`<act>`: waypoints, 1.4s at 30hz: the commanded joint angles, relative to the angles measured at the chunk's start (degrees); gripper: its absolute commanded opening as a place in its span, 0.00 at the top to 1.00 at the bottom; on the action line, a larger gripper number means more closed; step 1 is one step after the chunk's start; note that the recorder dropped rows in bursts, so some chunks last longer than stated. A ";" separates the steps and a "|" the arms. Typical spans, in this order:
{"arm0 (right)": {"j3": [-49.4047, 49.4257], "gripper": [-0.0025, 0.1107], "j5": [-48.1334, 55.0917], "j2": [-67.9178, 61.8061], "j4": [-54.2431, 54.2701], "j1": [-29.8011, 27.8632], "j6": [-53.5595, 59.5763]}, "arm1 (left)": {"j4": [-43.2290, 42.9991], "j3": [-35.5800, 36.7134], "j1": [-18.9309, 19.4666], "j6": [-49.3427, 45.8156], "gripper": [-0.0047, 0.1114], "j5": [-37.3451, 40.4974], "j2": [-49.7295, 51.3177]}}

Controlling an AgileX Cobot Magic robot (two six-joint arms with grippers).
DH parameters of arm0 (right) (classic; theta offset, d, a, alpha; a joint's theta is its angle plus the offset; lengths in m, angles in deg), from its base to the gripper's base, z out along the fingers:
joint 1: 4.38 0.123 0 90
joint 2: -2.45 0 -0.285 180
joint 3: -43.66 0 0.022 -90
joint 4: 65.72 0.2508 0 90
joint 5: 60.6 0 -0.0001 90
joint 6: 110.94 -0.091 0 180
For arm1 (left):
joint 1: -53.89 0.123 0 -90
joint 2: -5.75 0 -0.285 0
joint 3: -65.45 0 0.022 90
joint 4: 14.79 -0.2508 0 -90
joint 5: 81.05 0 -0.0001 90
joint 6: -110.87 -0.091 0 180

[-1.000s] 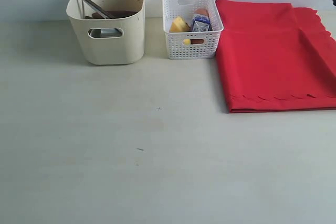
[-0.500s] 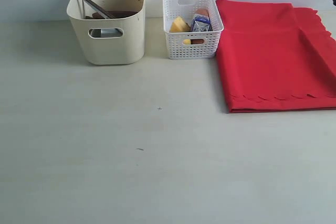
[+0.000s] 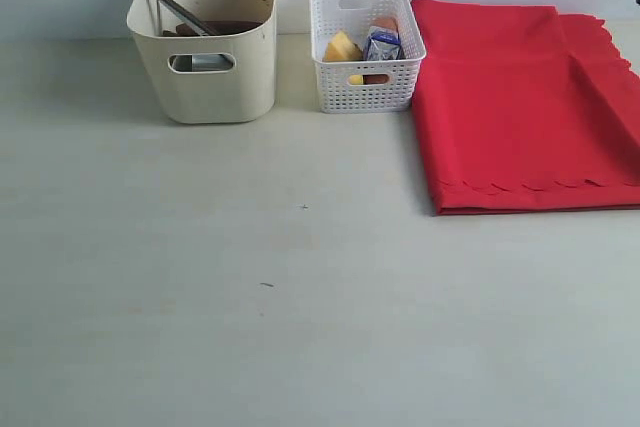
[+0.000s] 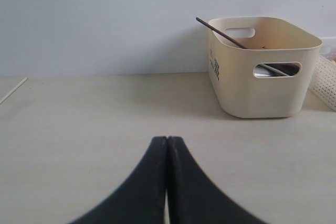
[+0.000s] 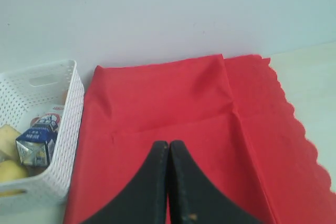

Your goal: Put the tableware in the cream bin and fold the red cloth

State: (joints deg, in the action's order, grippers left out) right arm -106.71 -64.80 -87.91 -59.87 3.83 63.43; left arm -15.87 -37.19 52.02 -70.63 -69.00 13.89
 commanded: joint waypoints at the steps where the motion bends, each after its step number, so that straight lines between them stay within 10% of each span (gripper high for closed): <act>1: -0.15 0.98 -4.93 2.52 -0.07 0.16 0.64 | -0.18 -0.14 0.14 0.31 0.96 -0.07 -0.36; 22: 39.77 0.98 10.26 60.83 -2.39 4.48 1.51 | -0.18 -0.14 0.14 0.31 0.96 -0.07 -0.36; 42: 47.59 0.98 8.74 72.07 1.81 4.48 1.53 | -0.18 -0.14 0.14 0.31 0.96 -0.07 -0.36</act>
State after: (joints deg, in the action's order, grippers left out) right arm -59.34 -55.54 -16.14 -58.58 8.26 64.54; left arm -15.87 -37.19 52.02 -70.63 -69.00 13.89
